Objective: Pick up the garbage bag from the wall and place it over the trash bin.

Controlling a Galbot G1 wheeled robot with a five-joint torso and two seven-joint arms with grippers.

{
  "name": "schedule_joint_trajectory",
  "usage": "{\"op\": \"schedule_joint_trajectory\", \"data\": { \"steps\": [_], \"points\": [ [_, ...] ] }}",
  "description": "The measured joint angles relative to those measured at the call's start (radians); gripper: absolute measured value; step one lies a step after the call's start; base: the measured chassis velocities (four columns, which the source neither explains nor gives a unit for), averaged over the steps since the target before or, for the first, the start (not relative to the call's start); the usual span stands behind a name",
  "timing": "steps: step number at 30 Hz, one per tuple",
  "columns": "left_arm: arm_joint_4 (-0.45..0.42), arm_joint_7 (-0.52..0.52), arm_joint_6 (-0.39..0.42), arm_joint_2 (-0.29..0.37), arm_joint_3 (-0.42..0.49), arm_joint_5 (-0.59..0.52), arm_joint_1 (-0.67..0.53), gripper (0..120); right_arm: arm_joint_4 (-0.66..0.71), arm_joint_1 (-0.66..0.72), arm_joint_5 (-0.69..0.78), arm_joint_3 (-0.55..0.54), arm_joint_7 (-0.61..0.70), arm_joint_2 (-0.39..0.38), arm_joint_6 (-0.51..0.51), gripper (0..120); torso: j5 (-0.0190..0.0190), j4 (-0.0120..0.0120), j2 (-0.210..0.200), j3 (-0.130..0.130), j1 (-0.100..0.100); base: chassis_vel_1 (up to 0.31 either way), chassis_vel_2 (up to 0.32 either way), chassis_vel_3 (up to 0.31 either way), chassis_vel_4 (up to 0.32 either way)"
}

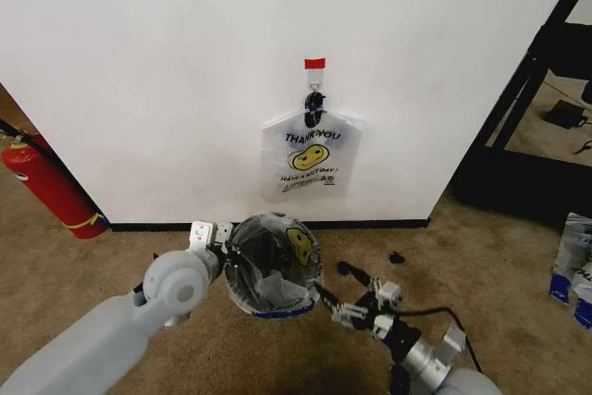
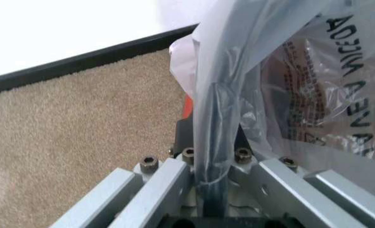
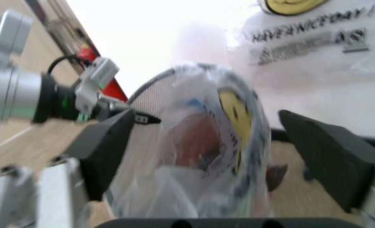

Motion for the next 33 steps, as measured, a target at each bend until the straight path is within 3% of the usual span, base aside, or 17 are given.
{"op": "schedule_joint_trajectory", "data": {
  "steps": [2,3,6,8,10,13,18,20,23,27,33],
  "points": [
    [0.010,-0.005,0.000,-0.012,0.052,0.012,-0.023,0,0.080,0.024,0.077,-0.006,0.123,-0.069,-0.085,77,0.0001,0.0006,0.000,0.000,0.000,0.000,0.000,0.000,0.000],
    [0.010,-0.005,0.000,-0.012,0.052,0.012,-0.023,0,0.080,0.024,0.077,-0.006,0.123,-0.069,-0.085,77,0.0001,0.0006,0.000,0.000,0.000,0.000,0.000,0.000,0.000],
    [0.038,-0.018,0.000,-0.039,0.165,0.007,-0.092,0,0.166,0.089,0.225,-0.026,0.289,-0.179,-0.211,64,-0.0003,-0.0003,0.000,0.000,0.000,0.000,0.000,0.000,0.000],
    [0.056,-0.041,0.000,-0.065,0.242,-0.032,-0.164,0,0.184,0.147,0.312,-0.057,0.386,-0.227,-0.276,55,0.0002,0.0008,0.000,0.000,0.000,0.000,0.000,0.000,0.000],
    [0.086,-0.055,0.000,-0.101,0.318,-0.065,-0.248,0,0.186,0.172,0.359,-0.065,0.465,-0.235,-0.323,47,0.0001,0.0000,0.000,0.000,0.000,0.000,0.000,0.000,0.000],
    [0.098,-0.059,0.000,-0.118,0.346,-0.076,-0.282,0,0.176,0.199,0.384,-0.088,0.516,-0.231,-0.350,40,-0.0003,-0.0012,0.000,0.000,0.000,0.000,0.000,0.000,0.000],
    [0.118,-0.080,-0.001,-0.131,0.362,-0.102,-0.312,0,0.032,0.415,0.435,-0.290,0.705,-0.131,-0.431,18,0.0002,0.0010,0.000,0.000,0.000,0.000,0.000,0.000,0.000],
    [0.118,-0.082,-0.001,-0.129,0.360,-0.105,-0.312,0,0.012,0.434,0.433,-0.307,0.710,-0.117,-0.431,15,0.0000,0.0011,0.000,0.000,0.000,0.000,0.000,0.000,0.000],
    [0.112,-0.088,-0.001,-0.113,0.347,-0.117,-0.309,0,-0.085,0.516,0.416,-0.387,0.745,-0.042,-0.431,0,0.0001,0.0003,0.000,0.000,0.000,0.000,0.000,0.000,0.000],
    [0.107,-0.092,-0.001,-0.107,0.338,-0.127,-0.306,0,-0.171,0.573,0.389,-0.452,0.765,0.027,-0.437,0,-0.0005,0.0002,0.000,0.000,0.000,0.000,0.000,0.000,0.000],
    [0.081,-0.098,0.000,-0.096,0.327,-0.144,-0.297,0,-0.398,0.656,0.223,-0.541,0.742,0.175,-0.436,0,-0.0003,0.0001,0.000,0.000,0.000,0.000,0.000,0.000,0.000]
  ]
}}
